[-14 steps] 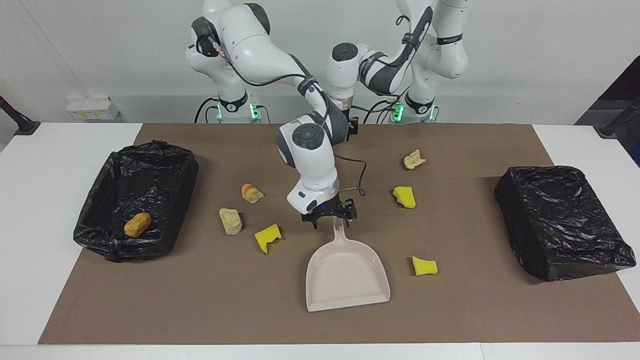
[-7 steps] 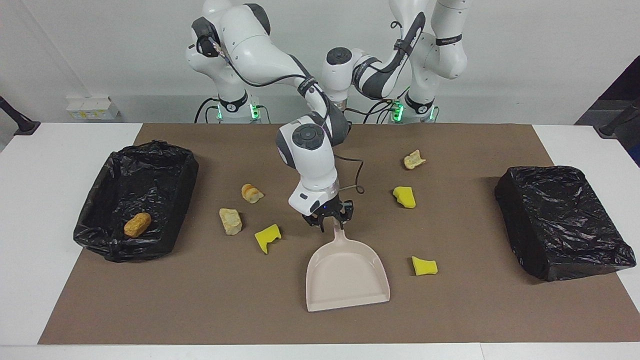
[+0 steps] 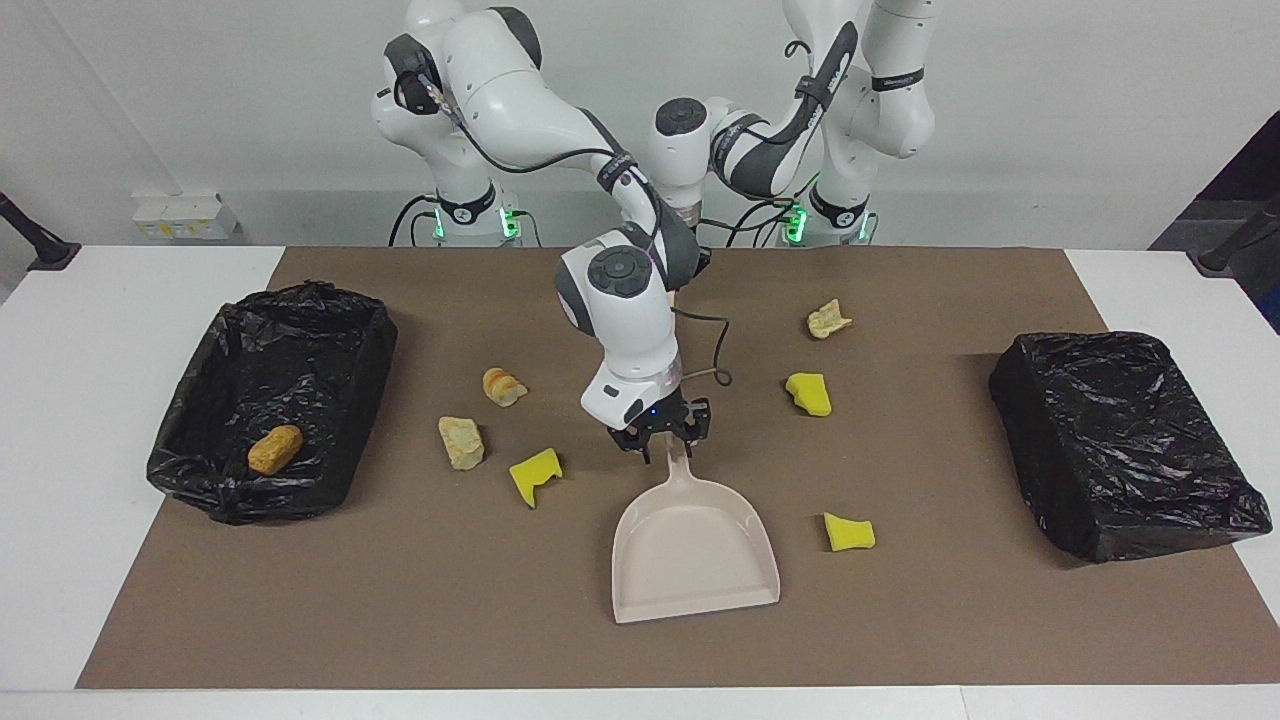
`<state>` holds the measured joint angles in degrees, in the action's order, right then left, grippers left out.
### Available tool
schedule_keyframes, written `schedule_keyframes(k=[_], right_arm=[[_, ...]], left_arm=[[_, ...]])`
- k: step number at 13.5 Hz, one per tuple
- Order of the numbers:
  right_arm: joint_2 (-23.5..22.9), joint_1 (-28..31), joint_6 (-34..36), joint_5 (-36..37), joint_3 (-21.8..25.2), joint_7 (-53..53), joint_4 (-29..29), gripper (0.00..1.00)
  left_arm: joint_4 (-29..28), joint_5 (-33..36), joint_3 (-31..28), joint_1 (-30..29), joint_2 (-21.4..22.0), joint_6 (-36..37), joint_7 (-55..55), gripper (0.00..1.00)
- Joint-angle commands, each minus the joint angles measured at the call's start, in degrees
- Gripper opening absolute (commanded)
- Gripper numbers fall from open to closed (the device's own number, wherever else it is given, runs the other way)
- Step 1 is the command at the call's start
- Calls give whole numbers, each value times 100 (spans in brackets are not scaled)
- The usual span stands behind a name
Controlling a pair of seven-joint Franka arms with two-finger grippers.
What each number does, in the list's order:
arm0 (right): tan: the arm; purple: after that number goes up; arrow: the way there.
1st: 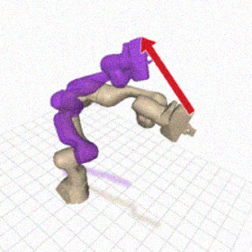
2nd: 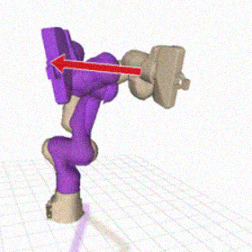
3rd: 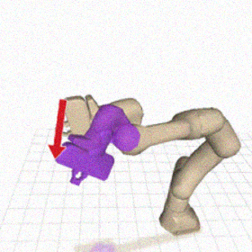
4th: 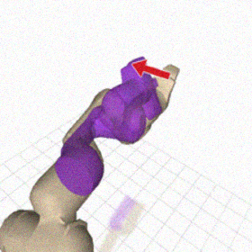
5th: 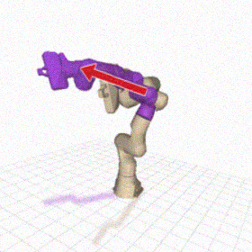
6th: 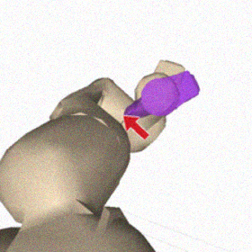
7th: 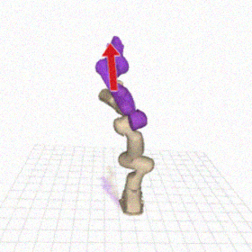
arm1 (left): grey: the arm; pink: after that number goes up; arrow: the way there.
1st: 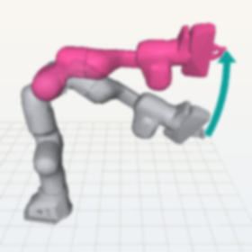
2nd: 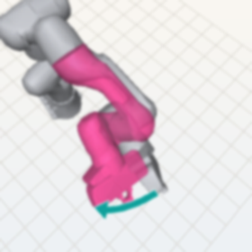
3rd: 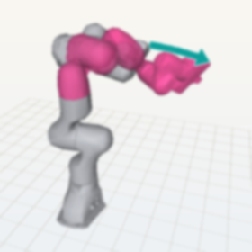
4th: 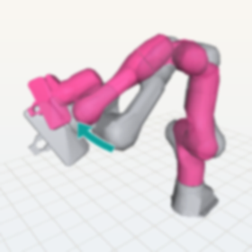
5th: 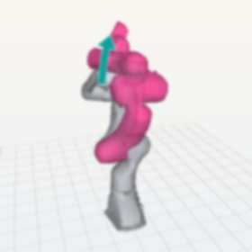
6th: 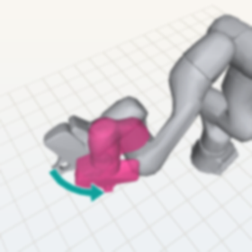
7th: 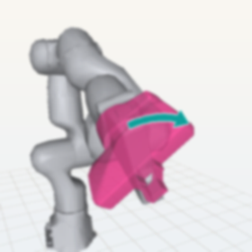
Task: Sweep and dump trash in bin
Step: 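Reach the right gripper to the dustpan handle while the left gripper reaches the brush, then lift the brush with the left gripper while the right gripper holds the dustpan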
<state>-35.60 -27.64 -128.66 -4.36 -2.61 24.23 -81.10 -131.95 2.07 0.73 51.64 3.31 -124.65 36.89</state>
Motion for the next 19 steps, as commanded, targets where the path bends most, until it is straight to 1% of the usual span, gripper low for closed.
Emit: schedule_keyframes(k=[1, 3, 4, 5, 6, 8, 9, 10, 11, 12, 13, 14, 15, 17, 19], right_arm=[[132, -39, -89, 23, -55, -138, -239, 61], [149, -75, -89, 23, -64, -129, -257, 61], [167, -84, -45, 23, -64, -138, -274, 58], [193, -84, -54, 40, -64, -190, -353, 32], [211, -84, -28, 31, -64, -191, -362, 0], [220, -101, -1, 23, -64, -173, -371, 0], [211, -58, -1, -3, -73, -286, -362, 0], [185, 47, 16, -30, -177, -644, -345, 0], [185, 196, 8, -239, -257, -1100, -310, 0], [211, 189, 8, -372, -266, -1427, -301, 0], [359, 223, 69, -373, -266, -1604, -344, 0], [508, 285, 269, -347, -266, -1841, -353, 0], [623, 407, 637, -303, -266, -2243, -319, 0], [1097, 653, 1585, -276, -249, -3314, -362, 0], [1528, 777, 2447, -224, -240, -3933, -362, 0]], left_arm=[[196, 267, 6, -826, 467, 738, -1301, 0], [344, 276, -2, -1670, 443, 662, -3073, 0], [563, 276, 6, -2127, 286, 617, -3883, 0], [774, 276, -2, -2375, 111, 661, -4431, 0], [915, 276, -2, -2682, -13, 557, -5011, 0], [1284, 276, -2, -3175, -373, 214, -6040, 0], [1582, 285, 6, -3447, -601, 126, -6602, 0], [1950, 346, -2, -3650, -934, 134, -7199, 0], [2267, 494, 6, -3704, -1198, 108, -7849, 0], [2514, 557, -2, -3818, -1409, 46, -8325, 0], [2751, 566, -2, -4028, -1629, -146, -8635, 0], [3041, 592, 6, -4221, -1953, -391, -8968, 0], [3261, 627, -2, -4258, -2139, -550, -9102, 0], [3587, 785, -2, -4311, -2517, -613, -9130, 0], [4104, 865, -2, -4452, -2956, -701, -9401, 0]])
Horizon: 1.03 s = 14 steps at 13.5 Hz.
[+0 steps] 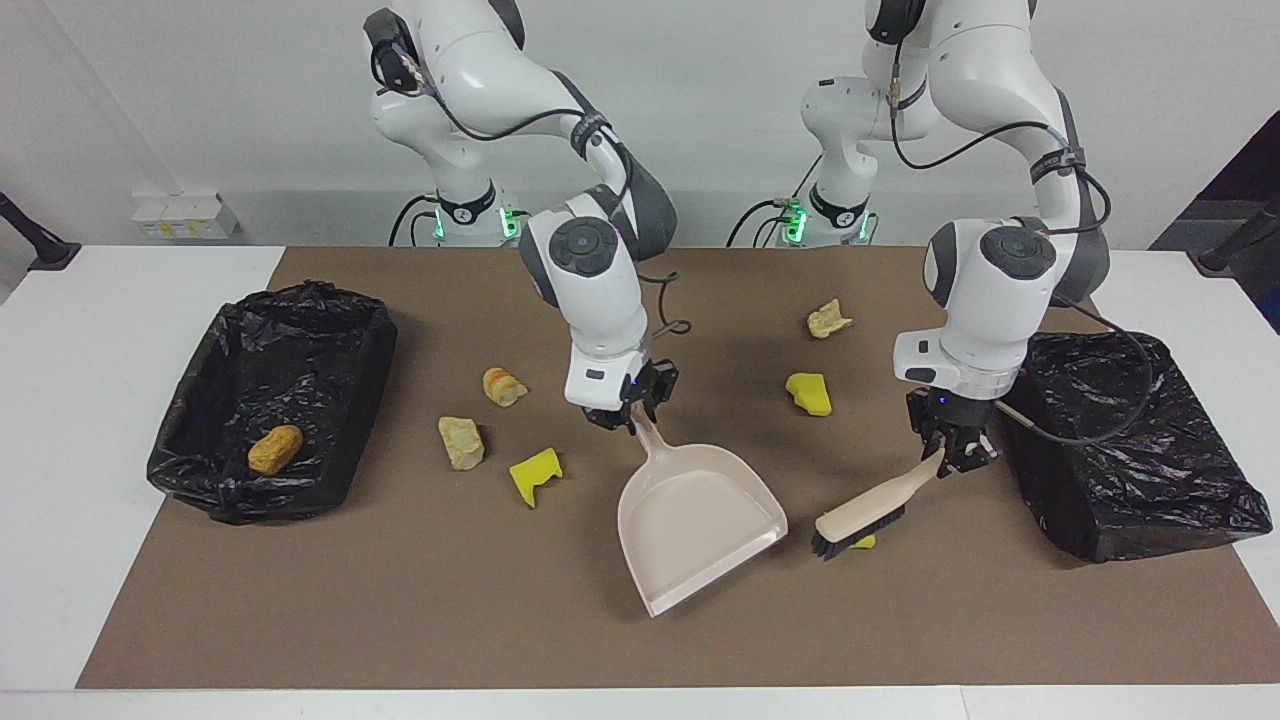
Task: Sweep and dump trash in bin
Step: 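Lift the brush with the left gripper while the right gripper holds the dustpan, then sweep sponge pieces and bread toward the dustpan with the left gripper's brush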
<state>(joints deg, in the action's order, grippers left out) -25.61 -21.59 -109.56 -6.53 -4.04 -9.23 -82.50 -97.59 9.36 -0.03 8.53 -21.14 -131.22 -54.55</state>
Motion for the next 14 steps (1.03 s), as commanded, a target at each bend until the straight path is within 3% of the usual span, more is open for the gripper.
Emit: schedule_keyframes(k=[1, 4, 8, 10, 14], right_arm=[[600, 181, 889, 107, -97, -772, -214, 0], [846, 172, 1524, 503, -115, -1841, -520, 0], [1224, 102, 1456, 679, -123, -2539, -1169, 0], [1391, 67, 1132, 628, -141, -2610, -1486, 0], [1462, -179, 508, 583, -141, -2532, -1962, 0]], left_arm=[[932, 136, 82, -184, -705, -44, -466, 0], [1224, 136, 73, -273, -1023, -87, -1082, 0], [1155, 154, 73, -185, -1033, -9, -1373, 0], [788, 136, 82, -167, -709, 227, -1505, 0], [-539, 127, 82, -97, 231, 272, -1462, 0]])
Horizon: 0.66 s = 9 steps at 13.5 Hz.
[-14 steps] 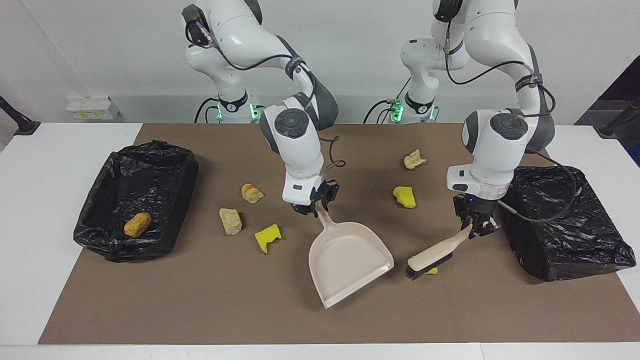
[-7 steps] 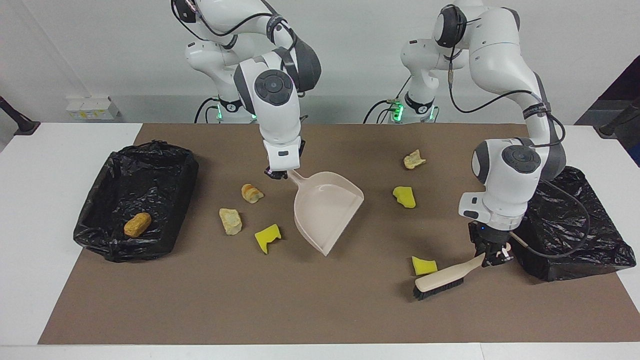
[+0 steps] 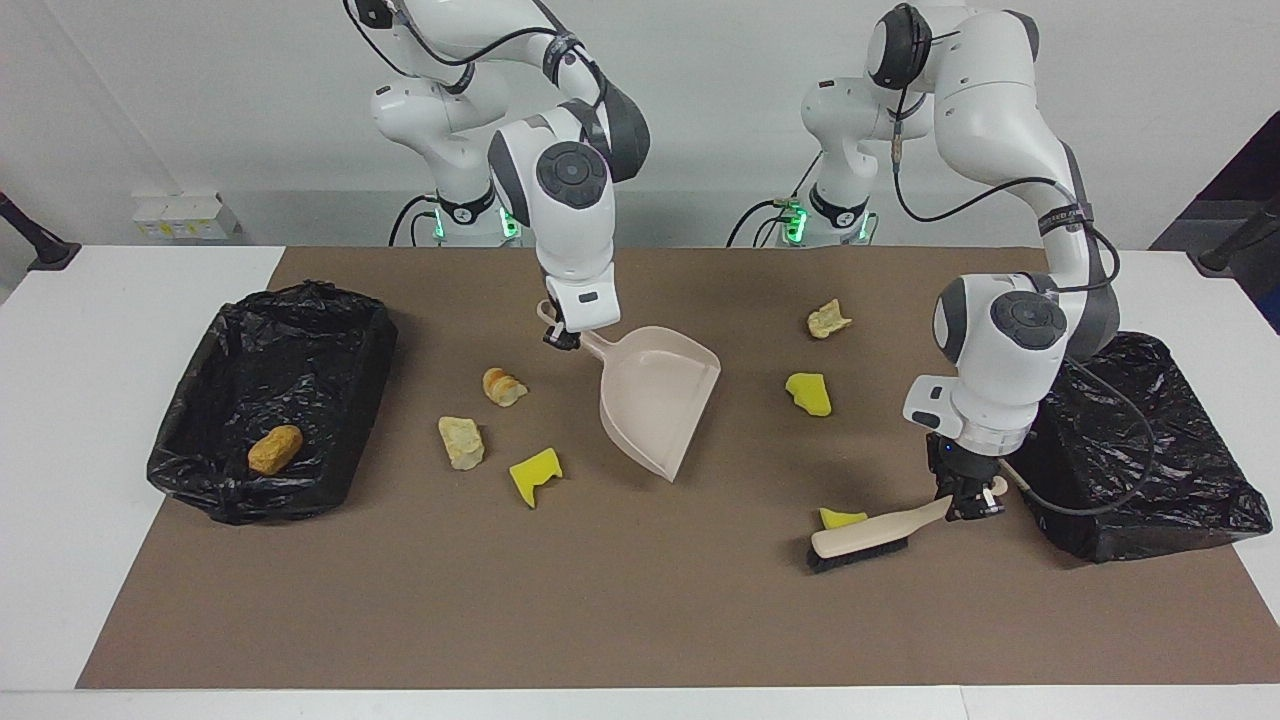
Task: Sweep and dump trash in bin
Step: 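Sweep sponge pieces and bread toward the dustpan with the left gripper's brush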
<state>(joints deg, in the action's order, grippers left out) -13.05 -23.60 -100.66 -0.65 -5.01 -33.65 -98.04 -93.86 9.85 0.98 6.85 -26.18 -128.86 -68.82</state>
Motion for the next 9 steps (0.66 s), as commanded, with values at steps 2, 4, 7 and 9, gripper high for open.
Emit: schedule_keyframes(k=[2, 4, 7, 9], right_arm=[[251, -163, -244, 4, -44, -246, -444, 0], [259, -93, -226, 13, -36, -623, -488, 0], [268, -215, -567, 13, -36, -494, -925, 0], [339, -224, -876, 21, -44, -651, -1077, 0]], left_arm=[[-1885, 78, -10, 80, 1367, -42, 61, 0], [-2477, 70, 7, 89, 1756, -26, 289, 0], [-2584, 26, 25, 299, 2186, 210, 947, 0], [-2620, 8, 42, 387, 2546, 1278, 1805, 0]])
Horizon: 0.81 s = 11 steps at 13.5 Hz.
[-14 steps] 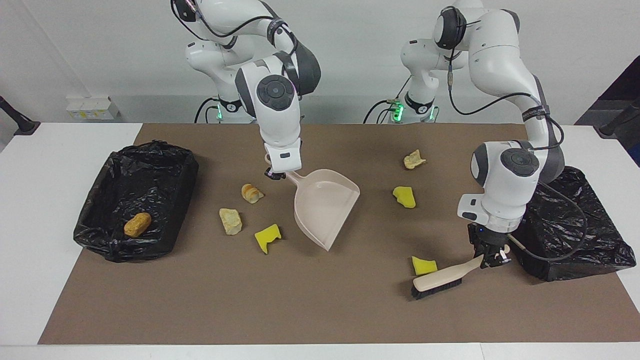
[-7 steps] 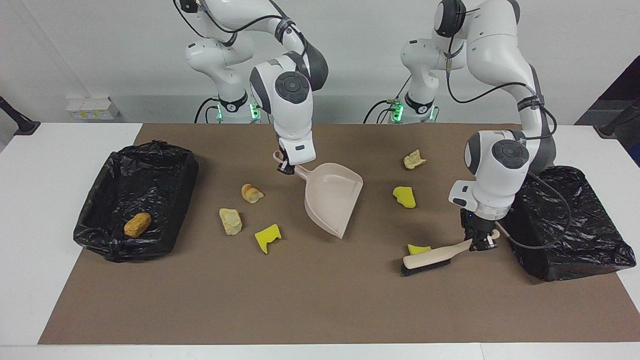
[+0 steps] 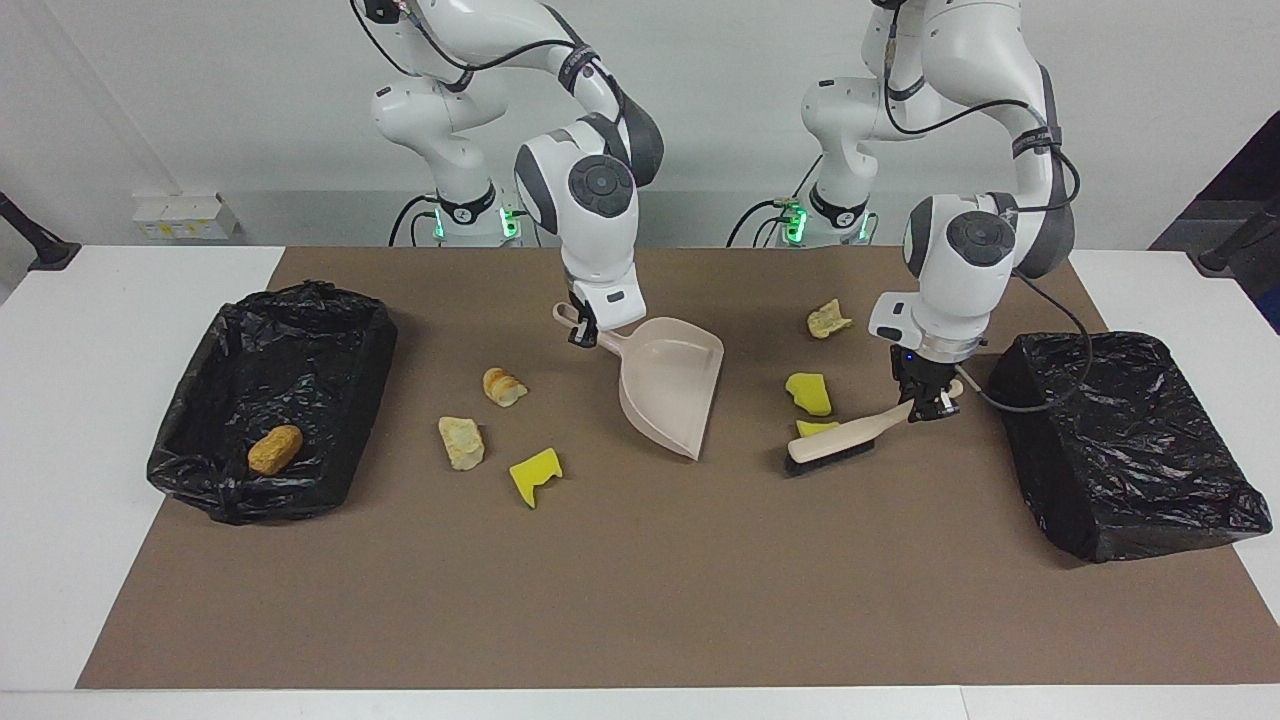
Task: Sweep and dump trash in bin
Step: 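Sweep sponge pieces and bread toward the dustpan with the left gripper's brush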
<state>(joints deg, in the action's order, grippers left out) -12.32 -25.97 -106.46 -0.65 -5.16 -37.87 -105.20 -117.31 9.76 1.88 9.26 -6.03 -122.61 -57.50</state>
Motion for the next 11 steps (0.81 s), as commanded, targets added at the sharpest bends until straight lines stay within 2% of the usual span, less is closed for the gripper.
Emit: schedule_keyframes(k=[1, 2, 4, 6, 7, 11], right_arm=[[239, -5, -340, 21, -29, -413, -361, 0], [222, -48, -558, 12, -29, -415, -413, 0], [117, -251, -919, 3, -29, -362, -545, 0], [98, -242, -946, 47, -29, -528, -528, 0], [98, -242, -947, 47, -29, -642, -537, 0], [151, -260, -947, 109, -29, -993, -660, 0]], left_arm=[[-362, 8, -56, 251, 689, 1094, 1175, 0], [-467, 8, -65, 260, 873, 1360, 1502, 0], [-1054, 8, -73, 234, 1461, 1442, 2047, 0], [-1748, 8, -65, 225, 2016, 1416, 3326, 0], [-1943, 0, -65, 251, 2166, 1398, 4055, 0], [-1989, -149, -56, 454, 2273, 1705, 6930, 0]])
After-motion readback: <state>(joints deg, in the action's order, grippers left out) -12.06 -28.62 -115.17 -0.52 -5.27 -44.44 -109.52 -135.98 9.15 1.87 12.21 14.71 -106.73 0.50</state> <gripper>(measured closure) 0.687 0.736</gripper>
